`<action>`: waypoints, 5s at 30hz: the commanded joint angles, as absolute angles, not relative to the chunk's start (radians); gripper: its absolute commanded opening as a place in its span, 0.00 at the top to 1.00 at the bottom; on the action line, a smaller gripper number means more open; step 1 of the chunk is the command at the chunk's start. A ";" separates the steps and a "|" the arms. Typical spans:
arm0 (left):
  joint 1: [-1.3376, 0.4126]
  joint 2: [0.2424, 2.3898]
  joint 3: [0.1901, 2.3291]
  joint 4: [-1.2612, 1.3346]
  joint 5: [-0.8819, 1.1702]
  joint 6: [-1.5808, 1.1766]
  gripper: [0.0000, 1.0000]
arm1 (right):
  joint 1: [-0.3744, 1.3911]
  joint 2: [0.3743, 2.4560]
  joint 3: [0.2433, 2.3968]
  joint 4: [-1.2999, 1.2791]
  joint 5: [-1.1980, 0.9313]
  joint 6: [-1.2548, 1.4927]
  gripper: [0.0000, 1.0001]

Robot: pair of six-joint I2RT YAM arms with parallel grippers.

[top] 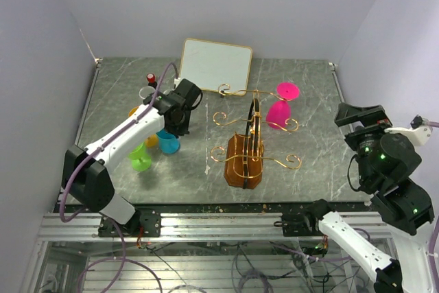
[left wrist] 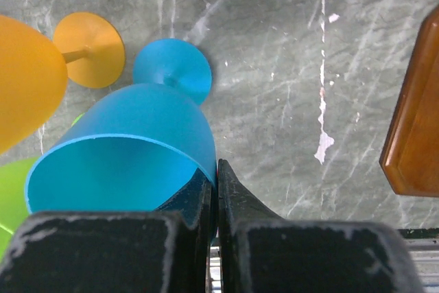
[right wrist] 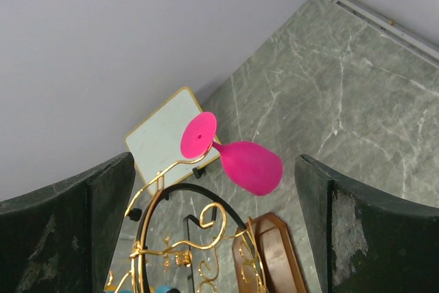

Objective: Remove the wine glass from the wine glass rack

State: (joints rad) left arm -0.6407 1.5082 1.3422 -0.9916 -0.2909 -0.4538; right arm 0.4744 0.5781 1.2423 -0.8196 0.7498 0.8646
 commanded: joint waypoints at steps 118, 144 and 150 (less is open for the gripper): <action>-0.370 0.603 0.964 -0.673 -0.079 -0.380 0.28 | 0.270 1.066 1.089 -0.338 0.327 0.717 0.24; -0.347 0.599 0.961 -0.668 -0.059 -0.379 0.29 | 0.146 1.130 1.007 -0.292 0.072 0.782 0.61; -0.347 0.601 0.960 -0.670 -0.059 -0.379 0.30 | 0.139 1.130 1.007 -0.321 0.100 0.756 0.67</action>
